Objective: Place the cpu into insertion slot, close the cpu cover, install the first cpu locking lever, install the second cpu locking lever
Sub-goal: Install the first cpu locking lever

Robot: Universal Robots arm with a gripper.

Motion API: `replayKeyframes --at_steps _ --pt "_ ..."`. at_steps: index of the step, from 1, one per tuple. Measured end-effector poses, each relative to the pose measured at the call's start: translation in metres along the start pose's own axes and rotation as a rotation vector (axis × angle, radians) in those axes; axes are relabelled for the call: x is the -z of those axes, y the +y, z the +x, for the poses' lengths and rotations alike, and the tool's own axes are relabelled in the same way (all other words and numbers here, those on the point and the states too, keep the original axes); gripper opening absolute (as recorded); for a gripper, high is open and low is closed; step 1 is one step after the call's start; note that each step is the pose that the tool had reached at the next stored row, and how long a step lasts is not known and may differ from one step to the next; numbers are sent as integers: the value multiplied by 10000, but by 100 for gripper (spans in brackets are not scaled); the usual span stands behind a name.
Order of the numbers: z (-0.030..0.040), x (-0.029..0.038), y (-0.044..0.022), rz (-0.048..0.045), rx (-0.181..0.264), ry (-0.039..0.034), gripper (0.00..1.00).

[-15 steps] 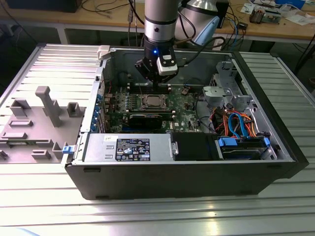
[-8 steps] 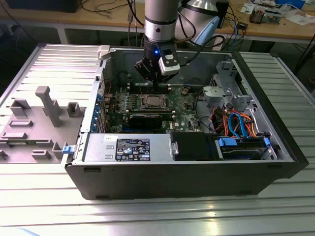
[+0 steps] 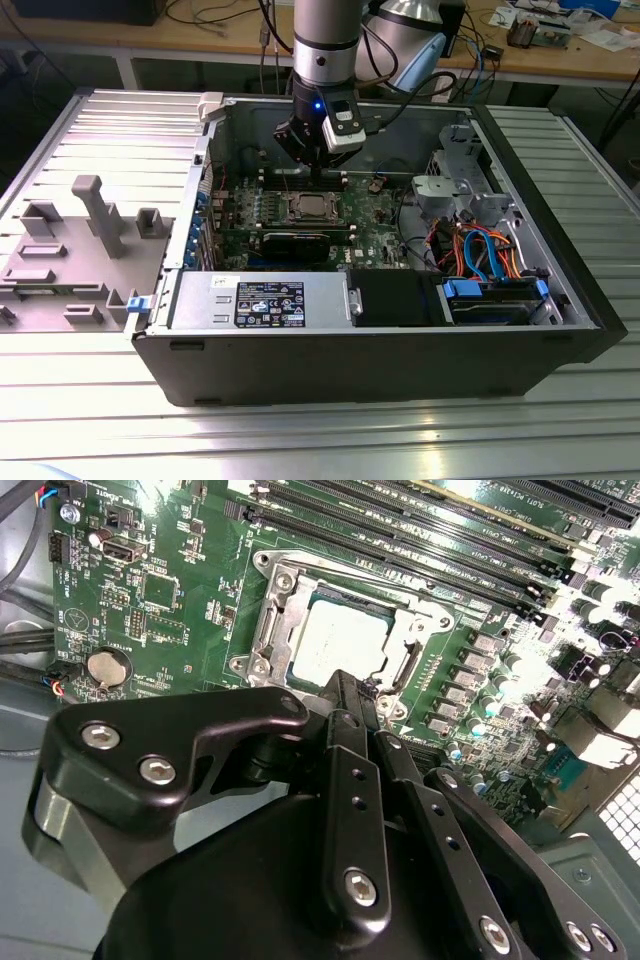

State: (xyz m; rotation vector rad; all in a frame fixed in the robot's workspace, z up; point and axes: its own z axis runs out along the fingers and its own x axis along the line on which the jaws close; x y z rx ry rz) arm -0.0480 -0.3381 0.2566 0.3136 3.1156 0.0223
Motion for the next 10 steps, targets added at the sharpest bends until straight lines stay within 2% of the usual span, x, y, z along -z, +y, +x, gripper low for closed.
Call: replayKeyframes --at_steps 2,3,6,10 --pt "0 0 0 -2 136 2 11" --pt "0 -1 0 -5 572 9 11" --pt "0 -4 -1 -13 1066 3 11" --pt "4 -4 -2 -12 1099 3 11"
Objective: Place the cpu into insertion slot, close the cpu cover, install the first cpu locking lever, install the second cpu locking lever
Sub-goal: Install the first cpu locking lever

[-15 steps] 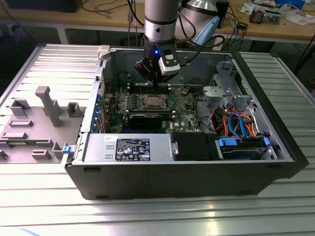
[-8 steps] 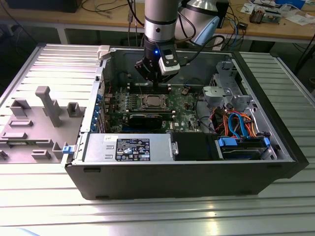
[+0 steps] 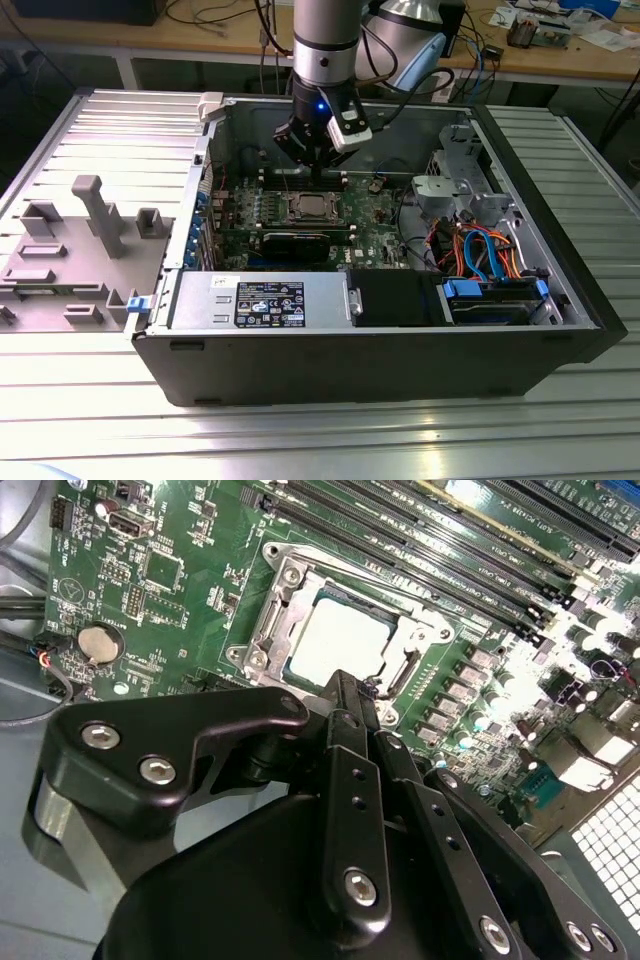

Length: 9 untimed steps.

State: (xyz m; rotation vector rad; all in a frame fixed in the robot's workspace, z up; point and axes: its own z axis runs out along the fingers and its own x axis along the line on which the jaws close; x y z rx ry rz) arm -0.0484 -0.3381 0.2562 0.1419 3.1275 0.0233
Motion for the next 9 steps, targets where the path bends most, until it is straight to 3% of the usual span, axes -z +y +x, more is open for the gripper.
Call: replayKeyframes --at_steps 9 --pt "28 0 -3 0 1 0 11"
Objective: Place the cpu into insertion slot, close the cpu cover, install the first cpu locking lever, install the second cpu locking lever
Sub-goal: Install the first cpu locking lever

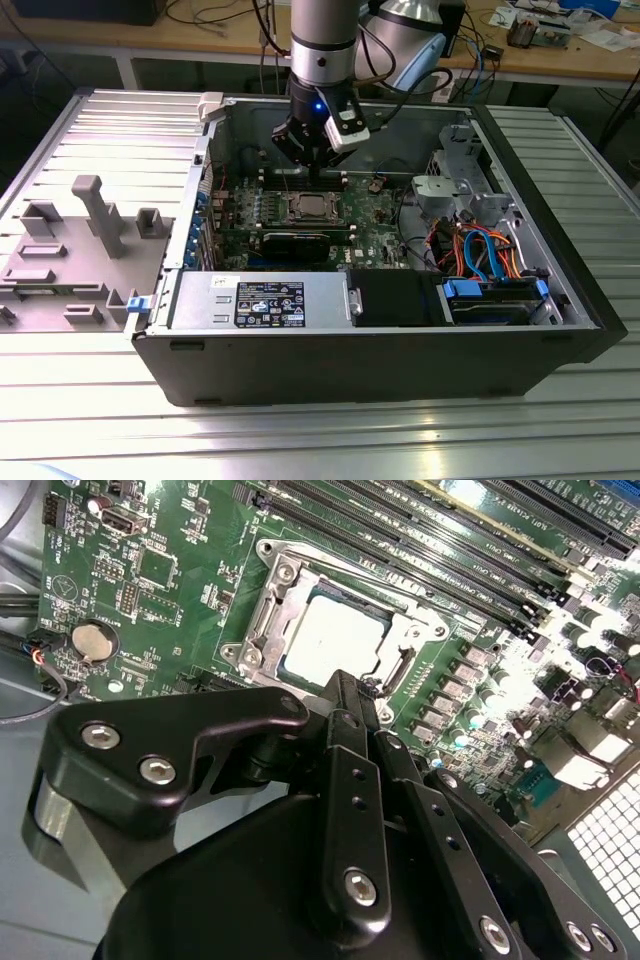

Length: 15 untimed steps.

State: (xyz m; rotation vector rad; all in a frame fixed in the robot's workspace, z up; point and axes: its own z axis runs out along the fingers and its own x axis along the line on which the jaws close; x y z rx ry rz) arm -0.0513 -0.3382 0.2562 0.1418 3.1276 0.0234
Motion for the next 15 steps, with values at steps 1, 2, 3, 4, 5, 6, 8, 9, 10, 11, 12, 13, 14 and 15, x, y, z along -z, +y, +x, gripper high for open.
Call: replayKeyframes --at_steps 1,2,3,4,5,6,8,9,10,11,12,13,14,15 --pt "1 0 0 0 -1 0 11" --pt "1 0 0 0 -1 0 11" --pt "1 0 0 0 -1 0 11" --pt "2 0 0 0 -1 0 11" --pt "2 0 0 0 -1 0 11" --pt "2 0 0 0 -1 0 11" --pt "3 0 0 -1 71 1 11" --pt "4 0 0 -3 212 3 11" --pt "4 -1 0 -4 416 6 11" --pt "4 -1 0 -6 602 9 11" --pt "4 -1 0 -6 642 9 11" --pt "3 -1 0 -7 646 10 11" --pt "4 -1 0 -7 647 10 11" --pt "4 -1 0 -6 648 10 11"
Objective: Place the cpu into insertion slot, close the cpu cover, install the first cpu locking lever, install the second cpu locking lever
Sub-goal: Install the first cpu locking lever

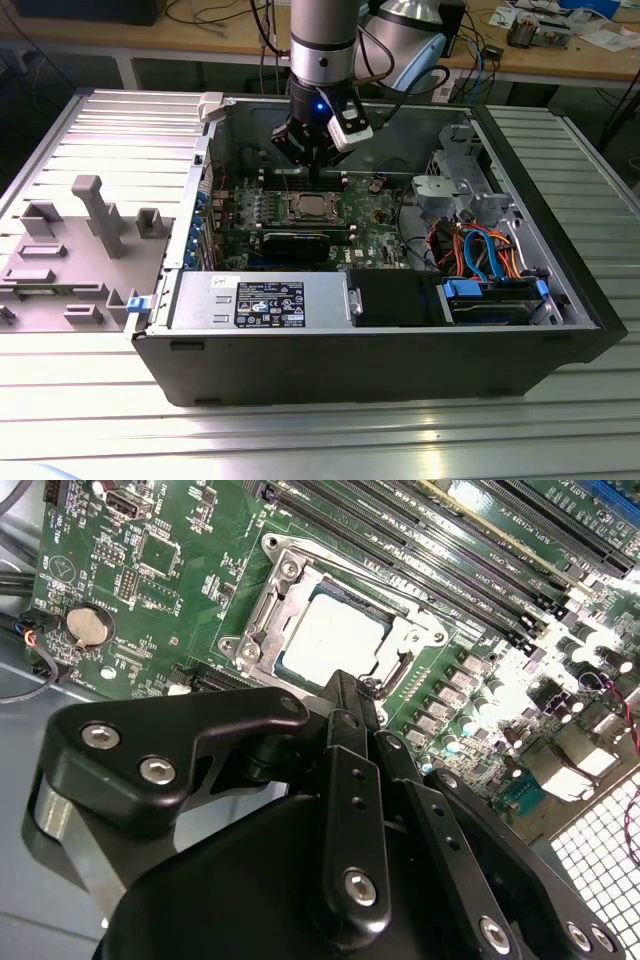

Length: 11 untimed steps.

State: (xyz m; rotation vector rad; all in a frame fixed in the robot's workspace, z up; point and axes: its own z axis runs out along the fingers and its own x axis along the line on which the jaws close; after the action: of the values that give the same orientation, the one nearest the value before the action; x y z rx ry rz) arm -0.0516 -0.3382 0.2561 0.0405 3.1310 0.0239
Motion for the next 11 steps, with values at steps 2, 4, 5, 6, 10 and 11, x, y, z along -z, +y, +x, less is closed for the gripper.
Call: replayKeyframes --at_steps 2,4,5,6,10,11 --pt "2 5 -1 1 0 1 11" --pt "1 22 0 0 -1 1 11" --pt "1 31 0 1 -1 0 11" --pt "1 38 0 0 -2 0 11" --pt "1 40 1 0 -1 0 11" --pt "1 40 1 -1 -1 0 11"
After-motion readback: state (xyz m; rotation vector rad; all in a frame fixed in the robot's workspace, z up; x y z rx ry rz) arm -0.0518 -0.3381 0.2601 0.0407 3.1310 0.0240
